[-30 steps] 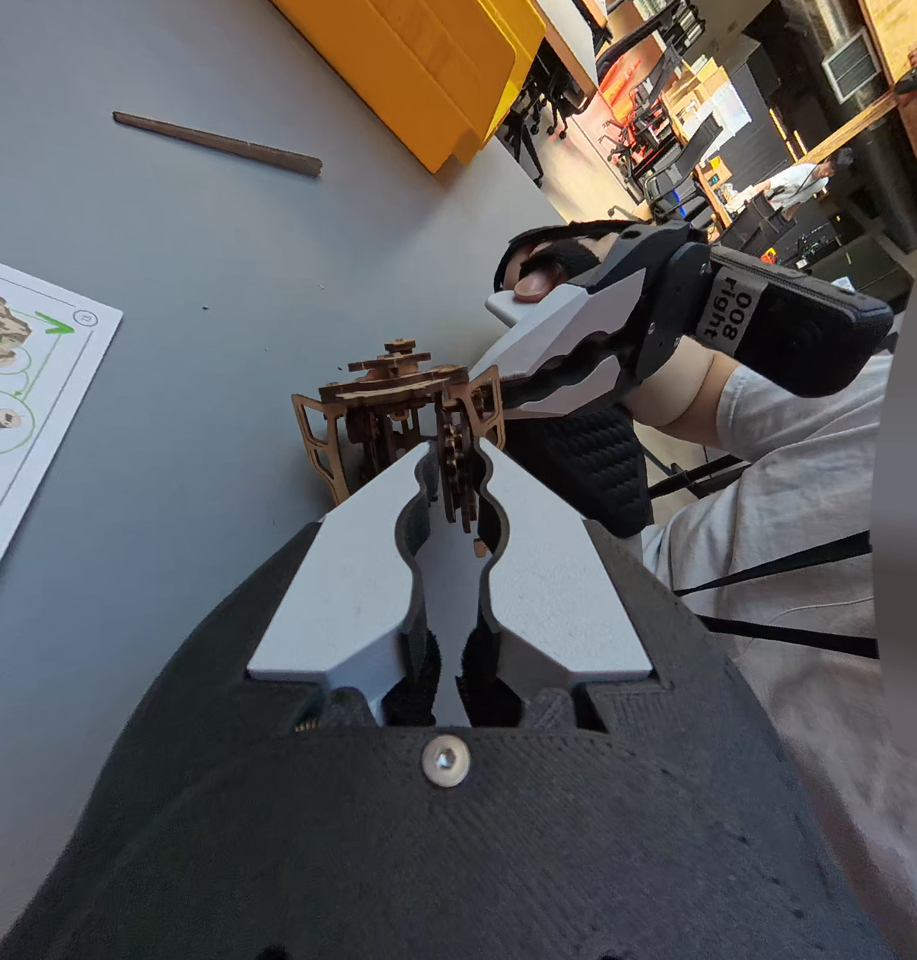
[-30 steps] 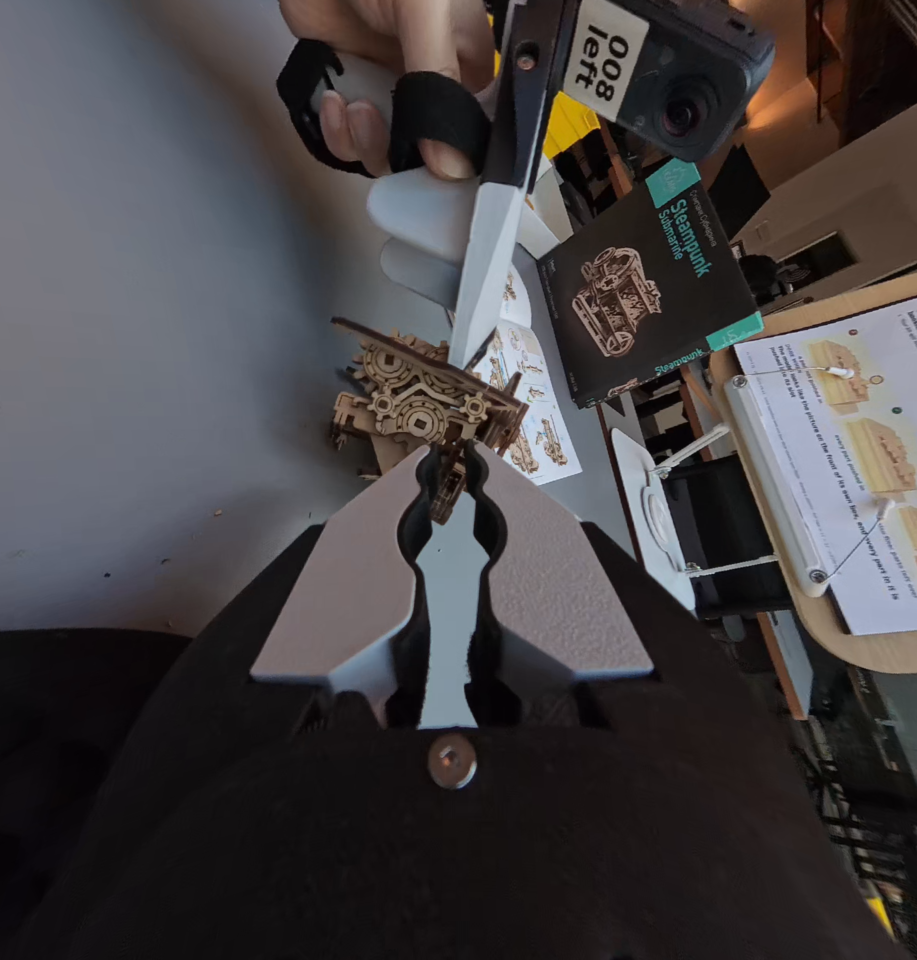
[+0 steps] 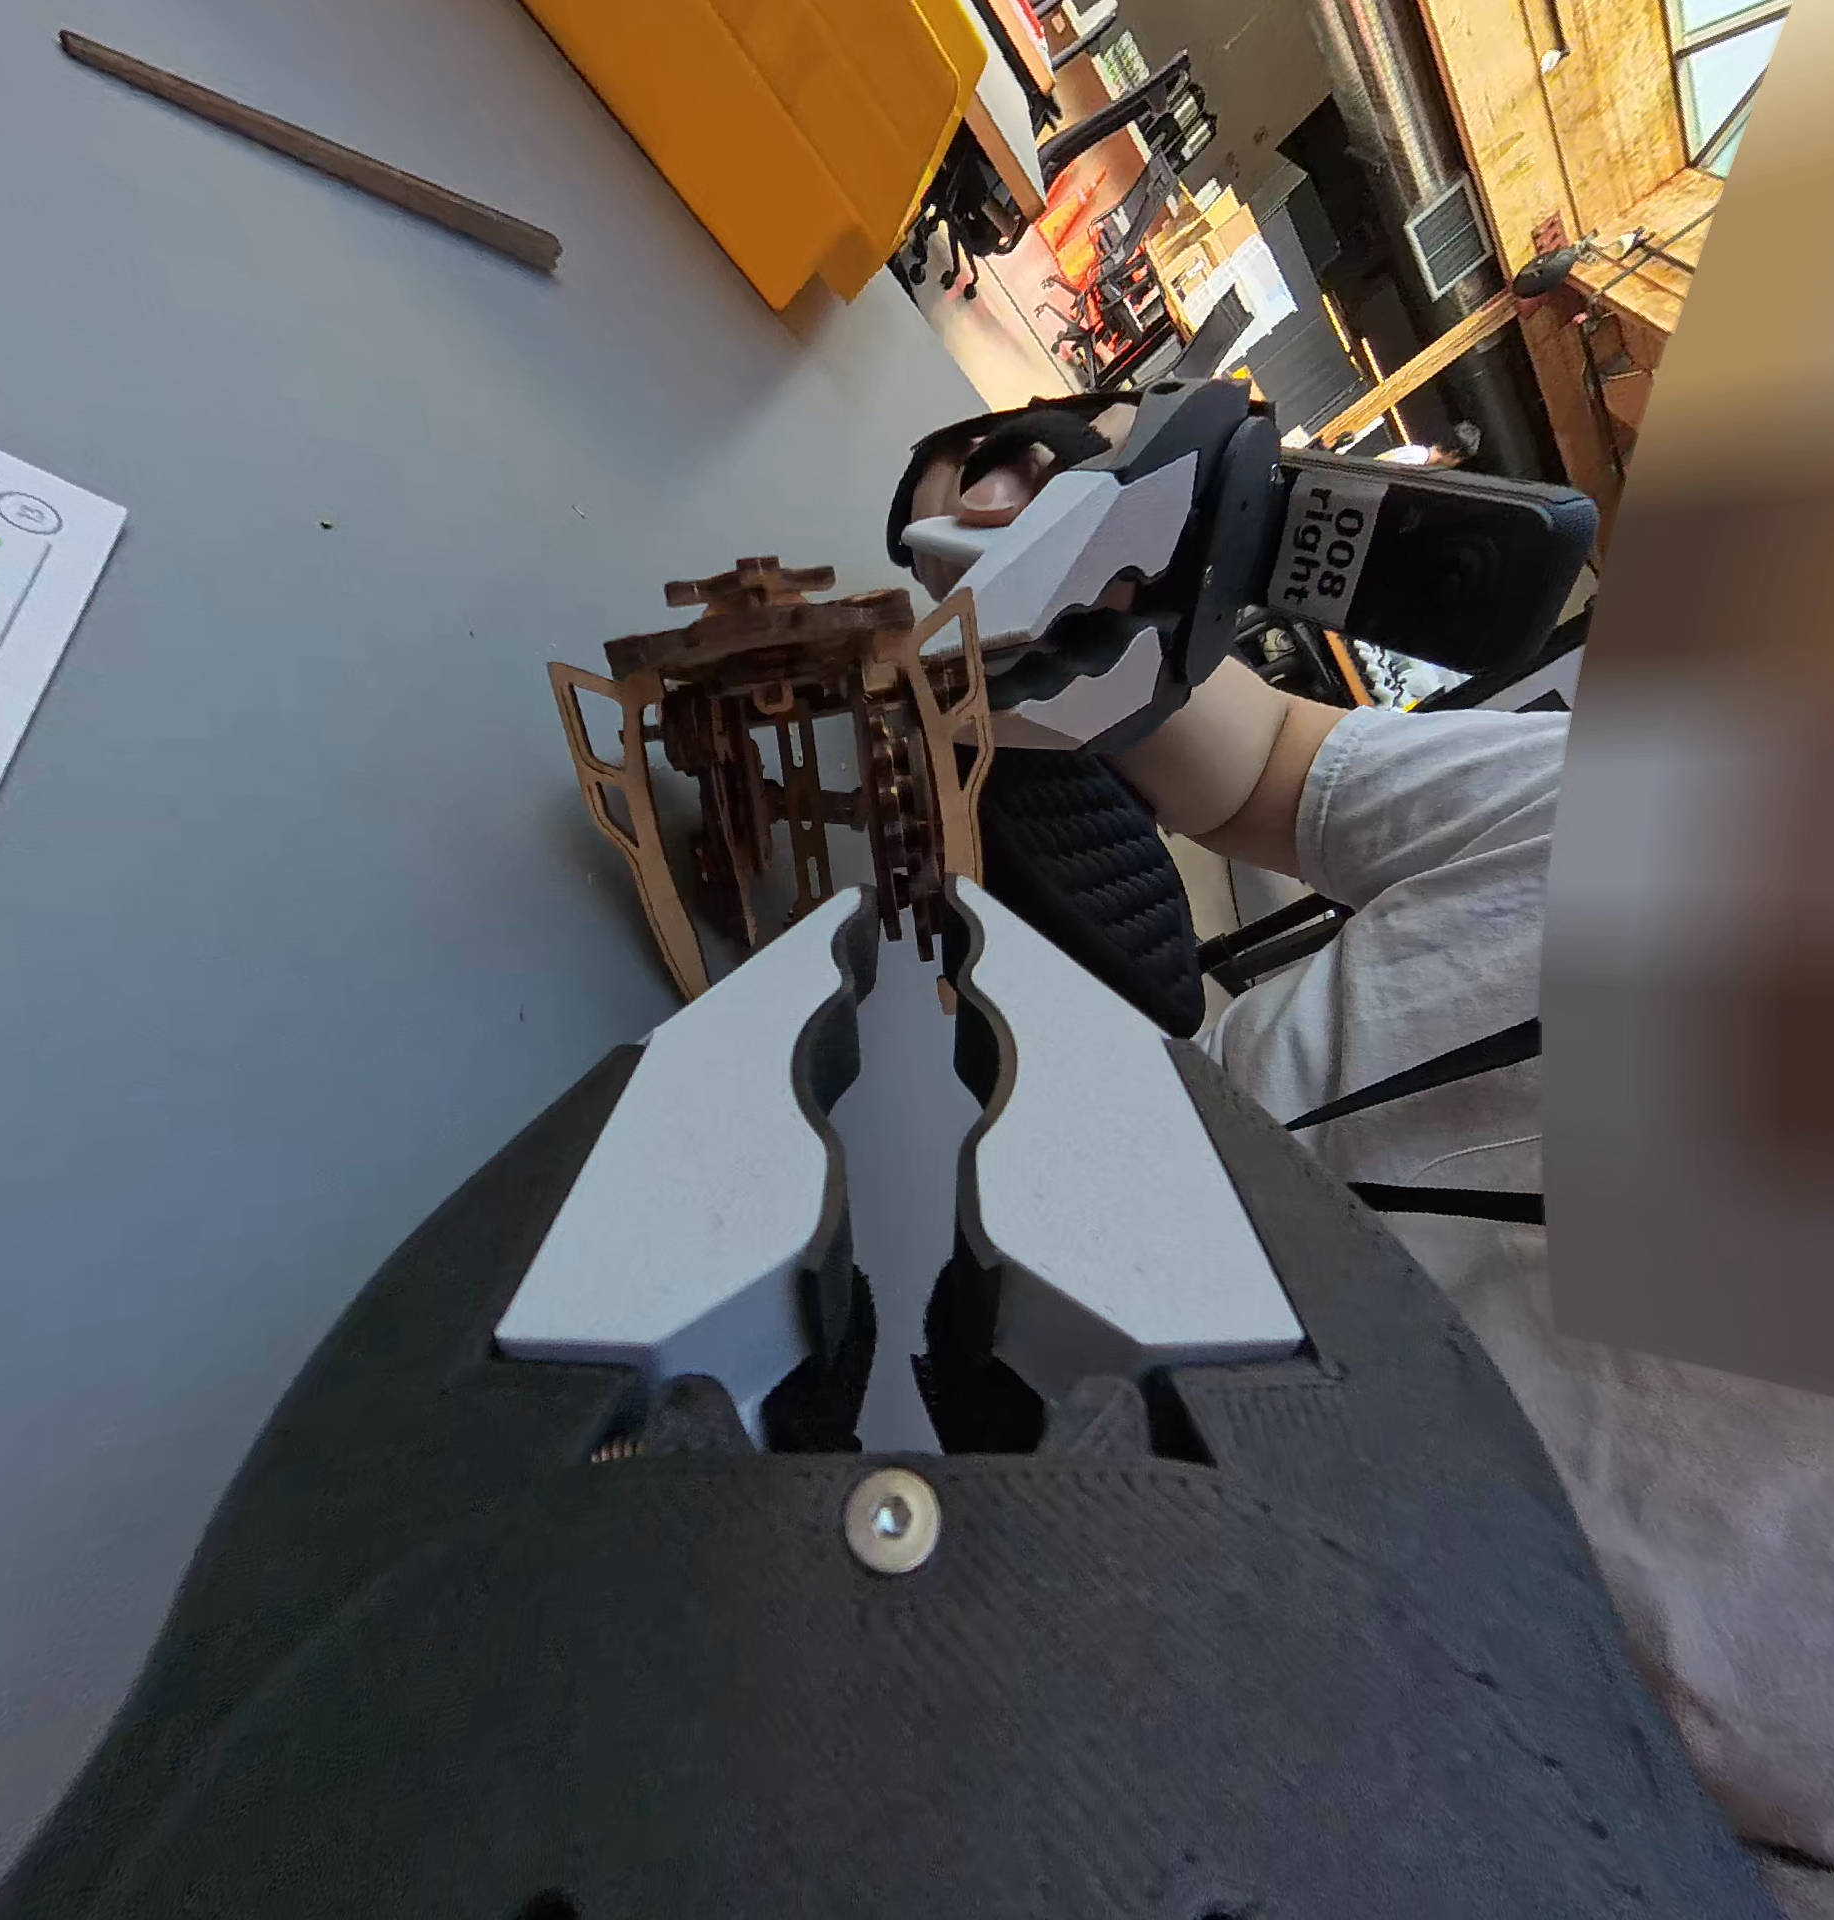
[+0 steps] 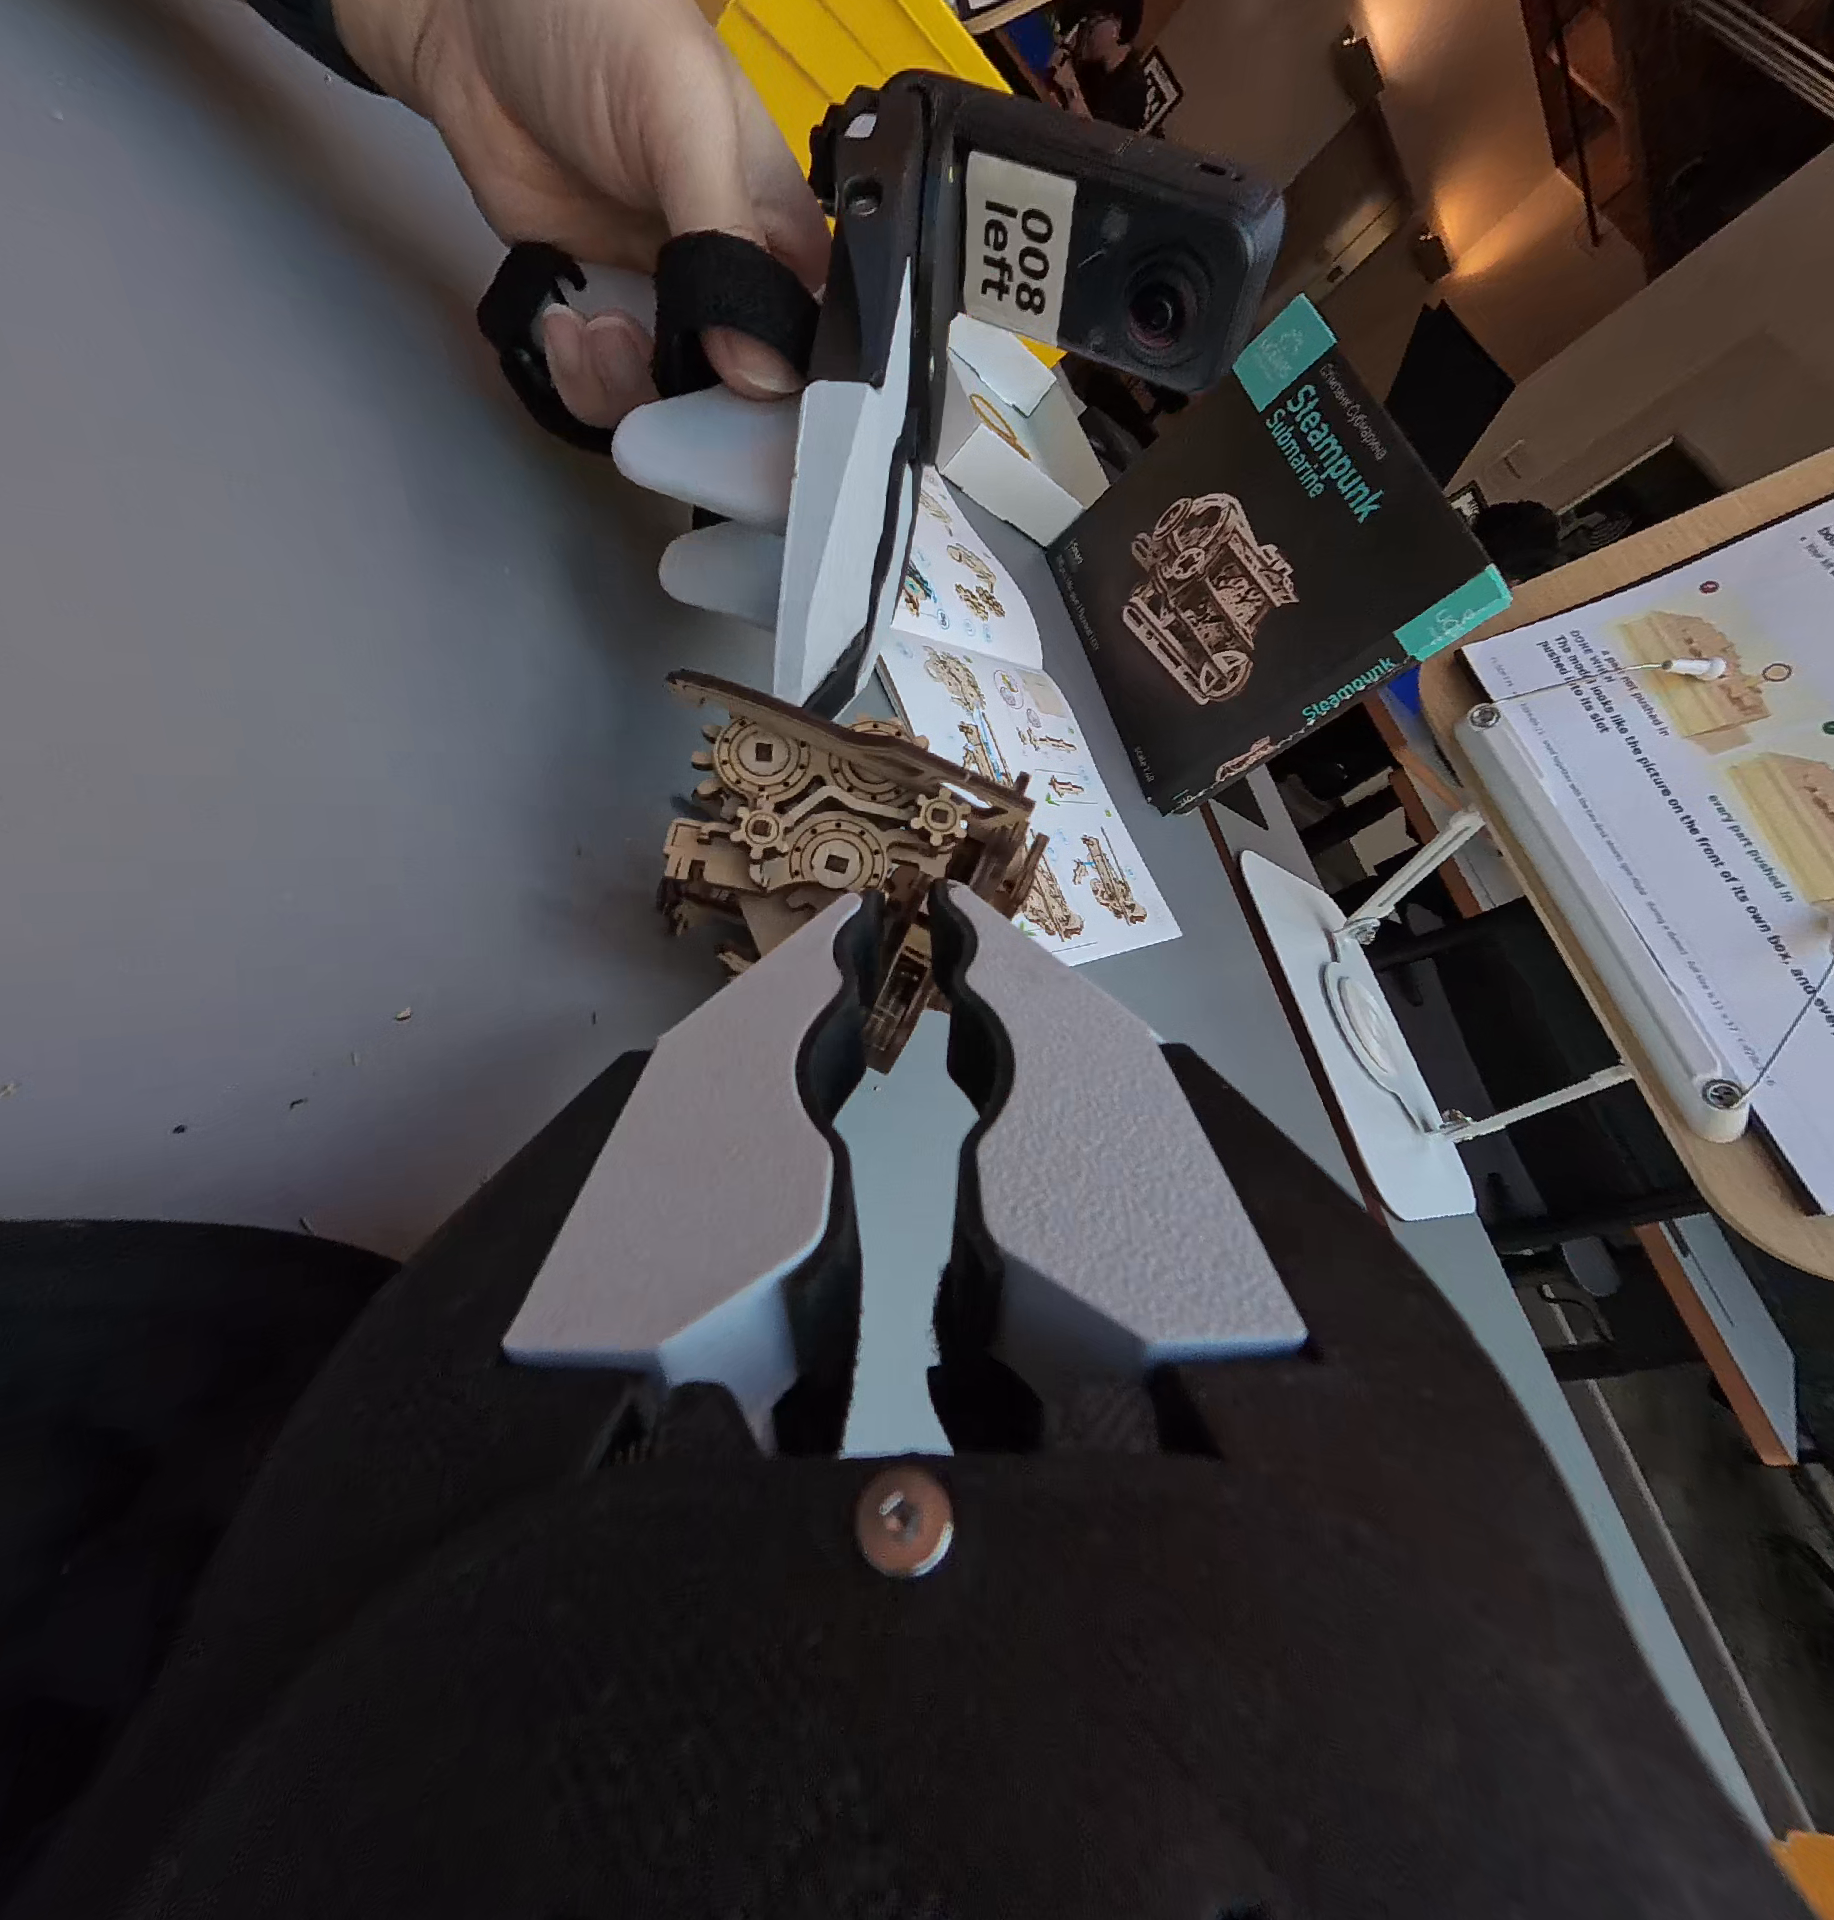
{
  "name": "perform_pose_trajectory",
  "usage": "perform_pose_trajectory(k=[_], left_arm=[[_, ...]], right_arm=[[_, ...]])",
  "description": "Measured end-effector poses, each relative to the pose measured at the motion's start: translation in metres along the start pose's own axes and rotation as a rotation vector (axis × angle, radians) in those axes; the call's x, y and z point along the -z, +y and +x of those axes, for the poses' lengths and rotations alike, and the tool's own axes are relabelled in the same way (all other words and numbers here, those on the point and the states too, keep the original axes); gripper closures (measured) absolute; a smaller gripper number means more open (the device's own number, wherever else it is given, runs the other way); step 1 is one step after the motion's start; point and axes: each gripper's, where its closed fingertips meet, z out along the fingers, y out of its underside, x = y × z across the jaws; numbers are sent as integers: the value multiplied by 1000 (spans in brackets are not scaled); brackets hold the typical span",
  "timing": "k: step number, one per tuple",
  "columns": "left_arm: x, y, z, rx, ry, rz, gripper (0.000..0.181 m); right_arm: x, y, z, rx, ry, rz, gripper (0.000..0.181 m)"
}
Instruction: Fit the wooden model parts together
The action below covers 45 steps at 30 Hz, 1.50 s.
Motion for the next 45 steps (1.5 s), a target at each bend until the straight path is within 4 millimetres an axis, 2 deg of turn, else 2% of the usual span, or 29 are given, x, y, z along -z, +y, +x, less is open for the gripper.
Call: perform_pose_trajectory(k=[6, 12, 17, 23, 33, 37, 41, 45], left_arm=[[7, -13, 4, 29, 43, 78, 172], [4, -3, 7, 49, 53, -3, 172], [2, -2, 18, 129, 176, 0, 175], [0, 4, 11, 97, 121, -33, 175], [1, 9, 9, 99, 122, -62, 175], [1, 3, 5, 82, 86, -27, 174], [-4, 6, 6, 82, 93, -38, 160], [-7, 6, 8, 90, 118, -30, 173]], right_arm=[[3, -3, 2, -96, -43, 56, 174], [3, -2, -7, -119, -113, 62, 174], [8, -7, -3, -149, -118, 113, 173], [6, -4, -8, -141, -137, 105, 174], [10, -9, -16, -280, -260, 157, 173], [11, -8, -11, -323, -257, 169, 174], [12, -7, -3, -408, -253, 180, 179], [12, -7, -2, -417, -249, 182, 180]])
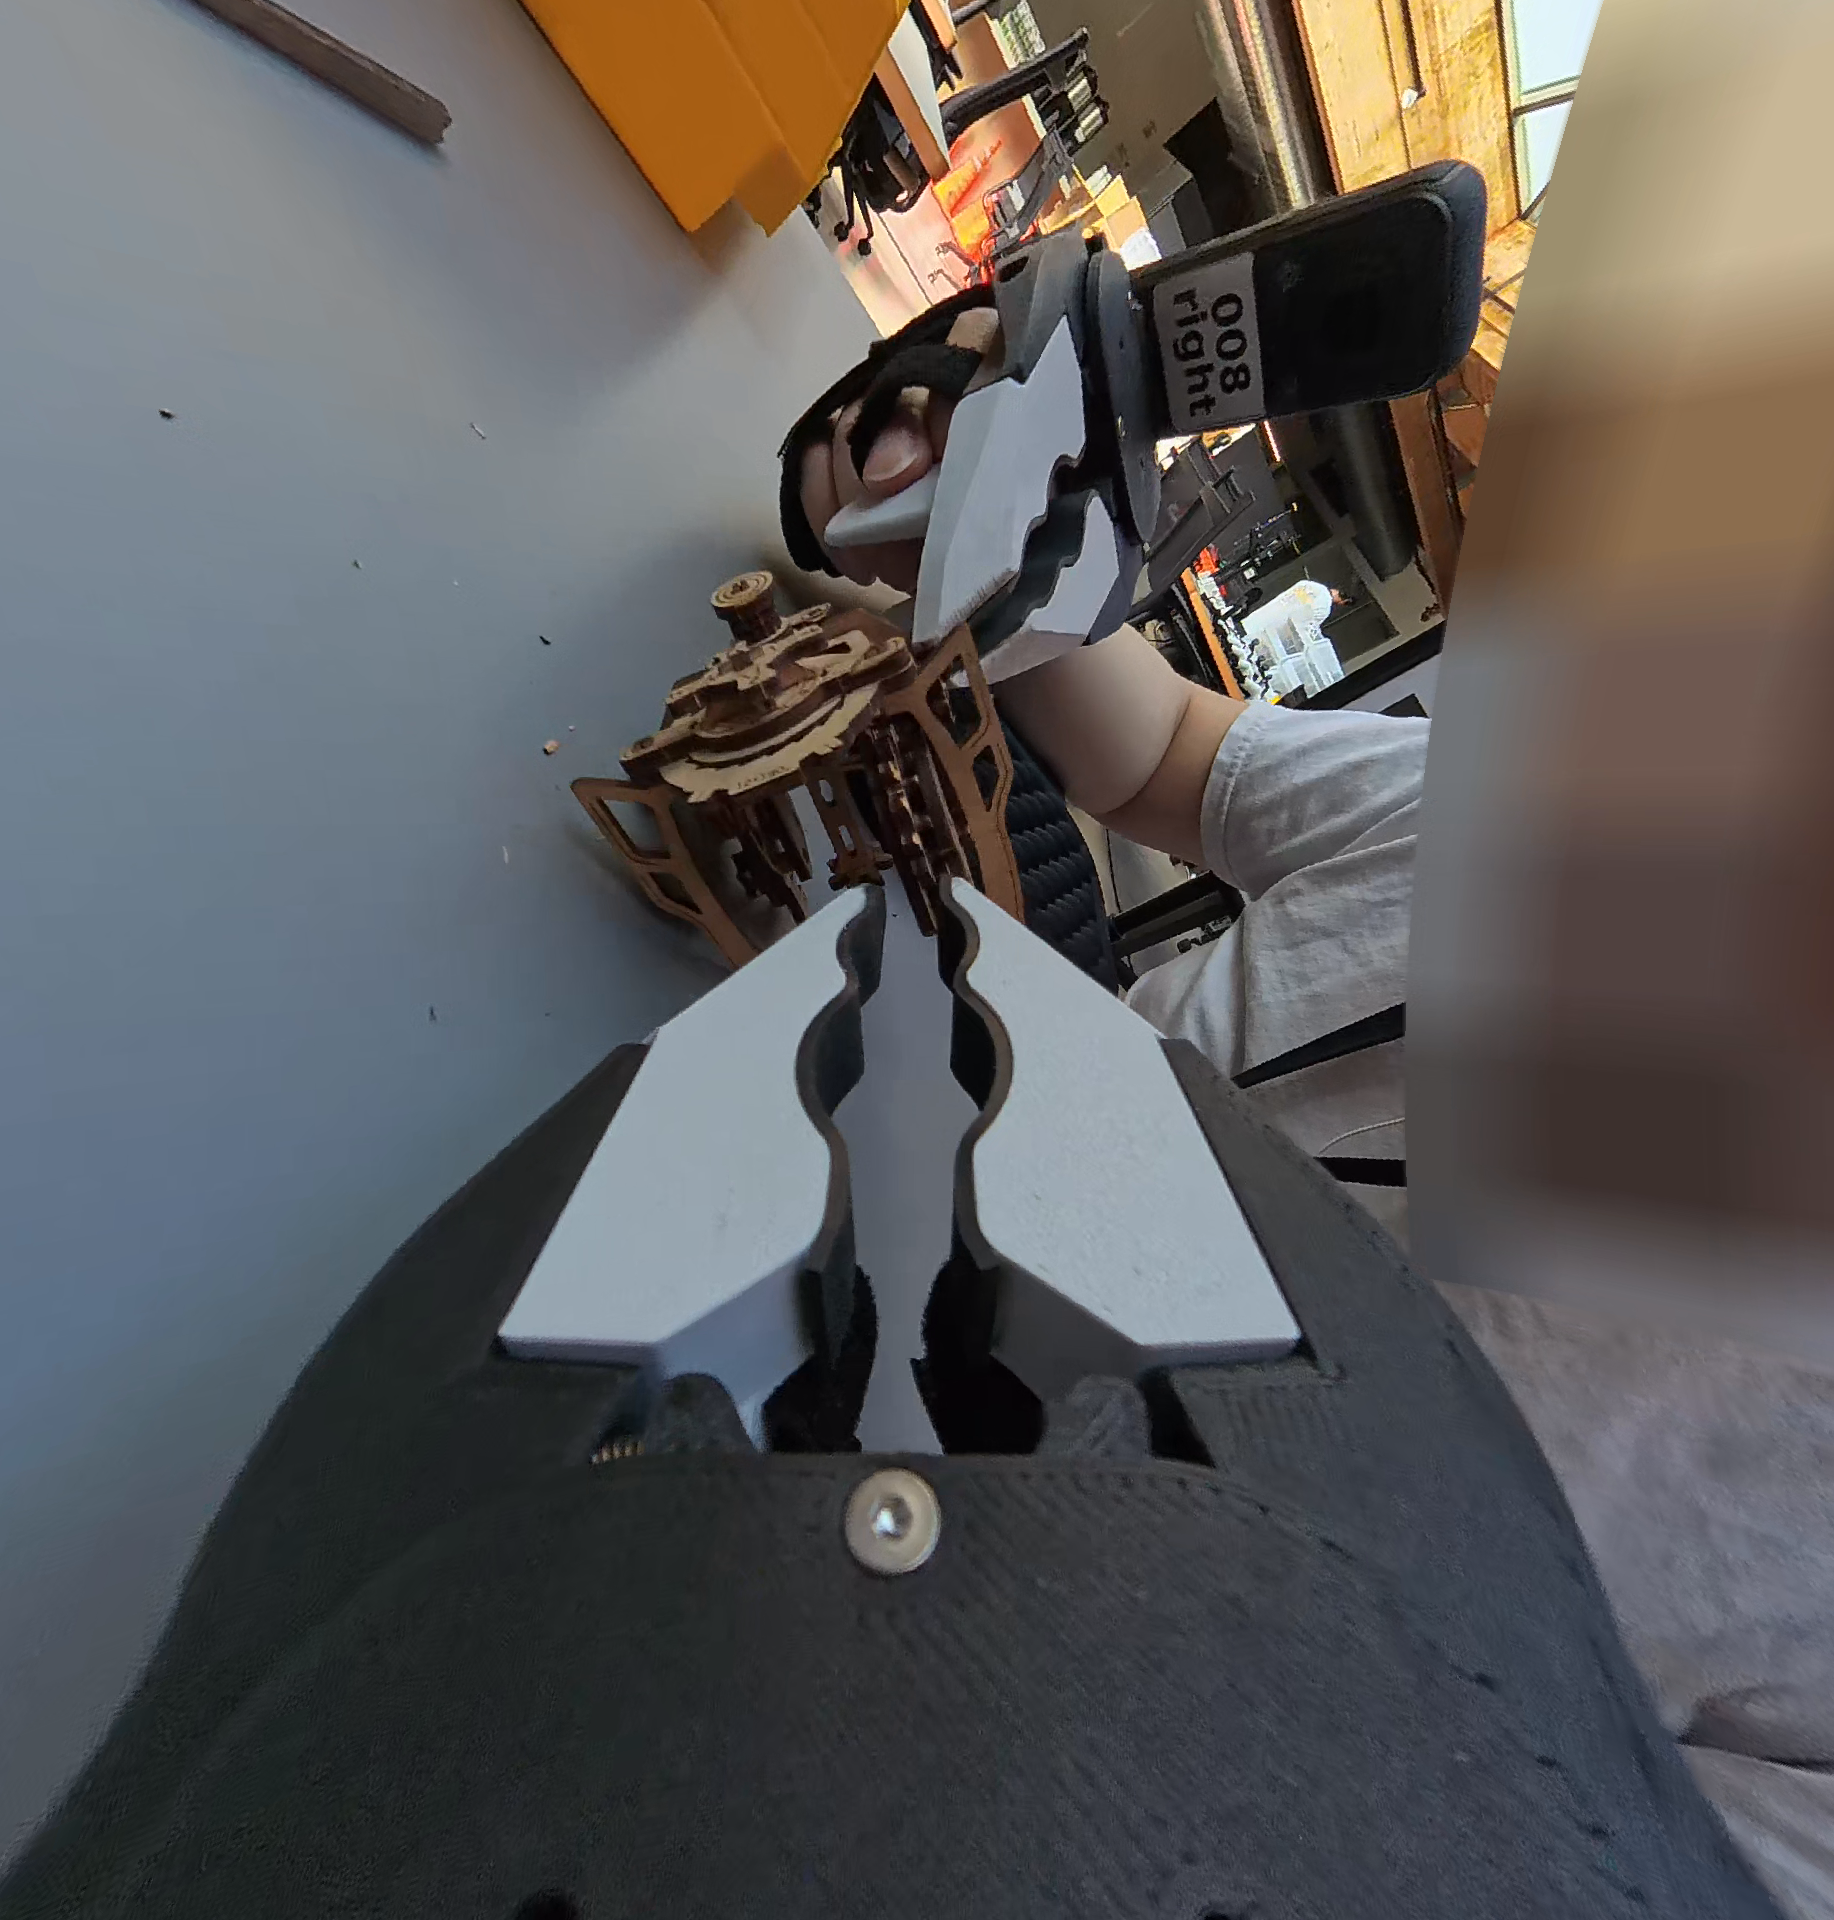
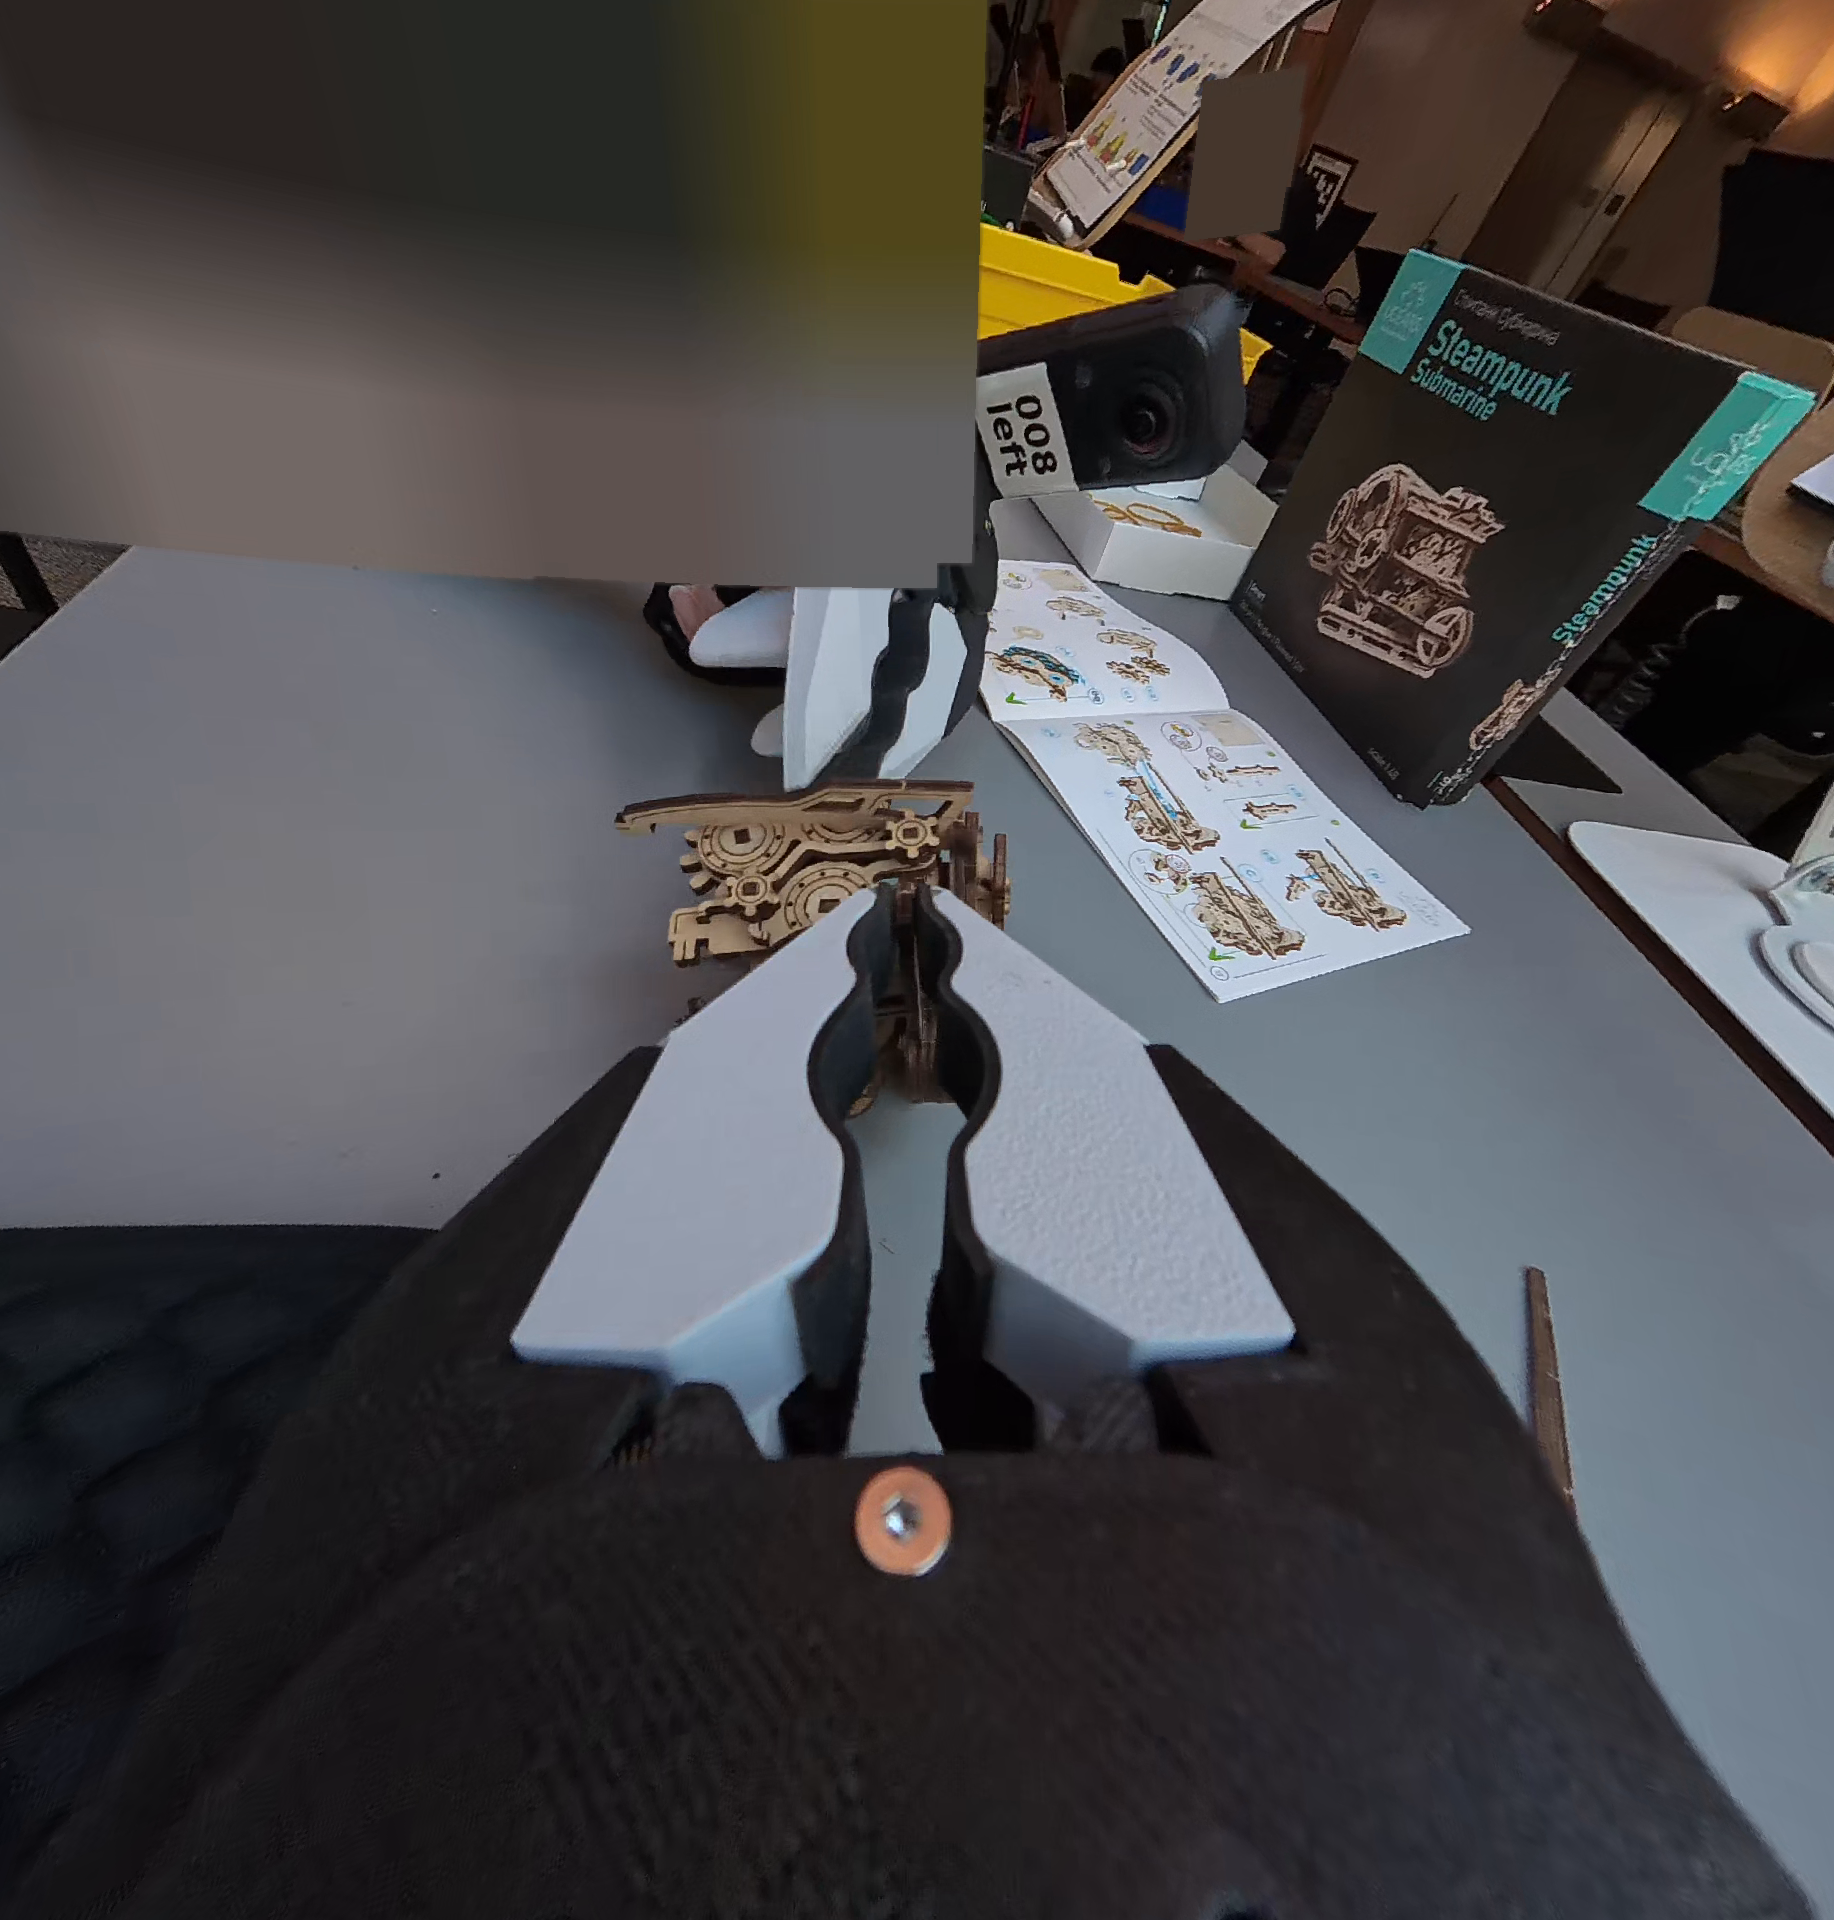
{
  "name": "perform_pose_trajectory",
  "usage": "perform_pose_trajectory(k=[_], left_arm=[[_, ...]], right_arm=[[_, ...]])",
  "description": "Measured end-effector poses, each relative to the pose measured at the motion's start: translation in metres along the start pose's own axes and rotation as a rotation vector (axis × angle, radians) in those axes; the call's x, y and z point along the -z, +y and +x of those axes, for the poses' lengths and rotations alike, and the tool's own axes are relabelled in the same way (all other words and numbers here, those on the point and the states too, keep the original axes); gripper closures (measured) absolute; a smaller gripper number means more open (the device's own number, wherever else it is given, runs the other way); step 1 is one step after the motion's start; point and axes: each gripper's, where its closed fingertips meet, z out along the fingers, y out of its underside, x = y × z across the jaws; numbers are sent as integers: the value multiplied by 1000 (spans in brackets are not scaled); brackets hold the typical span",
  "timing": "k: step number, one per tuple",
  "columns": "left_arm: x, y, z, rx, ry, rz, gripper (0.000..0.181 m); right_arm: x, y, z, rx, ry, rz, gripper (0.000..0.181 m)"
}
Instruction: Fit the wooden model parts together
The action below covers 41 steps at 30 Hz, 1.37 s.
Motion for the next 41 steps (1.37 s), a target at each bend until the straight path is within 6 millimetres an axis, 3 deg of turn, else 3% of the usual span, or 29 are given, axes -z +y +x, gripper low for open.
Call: perform_pose_trajectory(k=[4, 12, 16, 21, 23, 26, 30, 35, 41], left_arm=[[-6, -1, 6, 43, 57, 14, 166], [-10, -2, 4, 63, 45, 37, 171], [-5, -6, 5, 111, 98, 74, 171], [-2, -7, 2, 133, 97, 89, 171], [-1, -8, 1, 128, 85, 95, 171], [1, -9, -1, 132, 80, 102, 171], [3, -11, -2, 141, 82, 119, 171], [5, -14, -3, 141, 80, 146, 171], [5, -16, 2, 125, 106, 158, 171]], right_arm=[[-2, -1, 1, 26, 29, -18, 180], [-3, 0, 3, 59, 63, -37, 178], [2, -1, 10, 54, 91, -49, 155], [13, 4, 6, -146, -29, -115, 156], [14, 15, -6, -210, -113, -196, 156], [15, 35, -8, -298, -132, -315, 157], [11, 28, -31, -457, -296, -295, 153], [3, 26, -9, -318, -98, -278, 154], [1, 24, -6, -283, -86, -231, 162]])
